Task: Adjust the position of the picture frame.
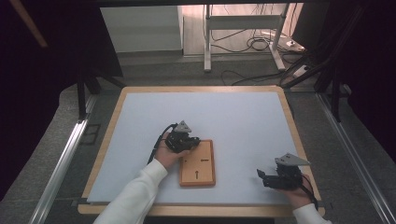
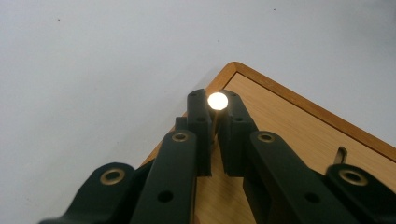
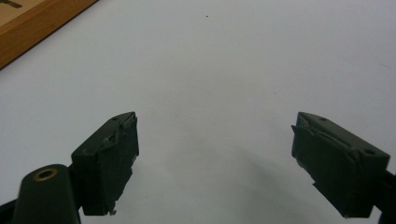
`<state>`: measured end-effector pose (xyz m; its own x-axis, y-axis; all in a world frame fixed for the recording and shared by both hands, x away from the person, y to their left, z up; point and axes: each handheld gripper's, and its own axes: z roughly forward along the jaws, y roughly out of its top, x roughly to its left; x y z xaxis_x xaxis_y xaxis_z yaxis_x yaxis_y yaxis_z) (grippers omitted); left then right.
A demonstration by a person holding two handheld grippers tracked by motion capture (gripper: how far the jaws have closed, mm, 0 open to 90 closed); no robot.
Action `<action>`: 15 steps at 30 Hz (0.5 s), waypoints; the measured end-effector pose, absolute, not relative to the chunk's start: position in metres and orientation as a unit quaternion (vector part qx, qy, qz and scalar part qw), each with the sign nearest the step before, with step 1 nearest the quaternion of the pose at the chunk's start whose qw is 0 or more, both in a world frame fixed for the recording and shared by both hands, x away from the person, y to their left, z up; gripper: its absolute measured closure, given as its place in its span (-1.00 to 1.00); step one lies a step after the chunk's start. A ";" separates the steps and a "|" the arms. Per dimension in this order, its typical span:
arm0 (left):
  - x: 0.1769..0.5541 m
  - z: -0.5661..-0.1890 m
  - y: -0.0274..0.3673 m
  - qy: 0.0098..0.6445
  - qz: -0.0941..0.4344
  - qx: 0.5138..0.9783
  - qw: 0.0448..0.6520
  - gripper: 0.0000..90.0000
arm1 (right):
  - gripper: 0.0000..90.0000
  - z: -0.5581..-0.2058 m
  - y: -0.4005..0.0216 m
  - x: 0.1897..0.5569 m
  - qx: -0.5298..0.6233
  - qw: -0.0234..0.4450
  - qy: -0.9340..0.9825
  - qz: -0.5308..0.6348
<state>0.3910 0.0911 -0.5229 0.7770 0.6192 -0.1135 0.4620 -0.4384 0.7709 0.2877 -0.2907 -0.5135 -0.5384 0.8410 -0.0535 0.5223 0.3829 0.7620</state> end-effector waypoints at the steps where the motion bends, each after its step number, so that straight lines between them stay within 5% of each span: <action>1: 0.392 -0.523 0.089 0.320 0.094 0.843 0.423 0.88 | -0.67 -0.514 -0.291 0.288 0.425 0.222 0.802 0.357; 9: 0.394 -0.523 0.088 0.318 0.090 0.841 0.428 0.84 | -0.67 -0.514 -0.290 0.288 0.426 0.222 0.802 0.356; 15: 0.385 -0.515 0.092 0.320 0.118 0.839 0.424 0.10 | -0.67 -0.513 -0.290 0.287 0.422 0.224 0.800 0.362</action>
<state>0.3852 0.0919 -0.5150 0.7674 0.6369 -0.0733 0.4367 -0.4355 0.7872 0.2866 -0.2899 -0.5128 -0.5432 0.8380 -0.0525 0.5139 0.3813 0.7685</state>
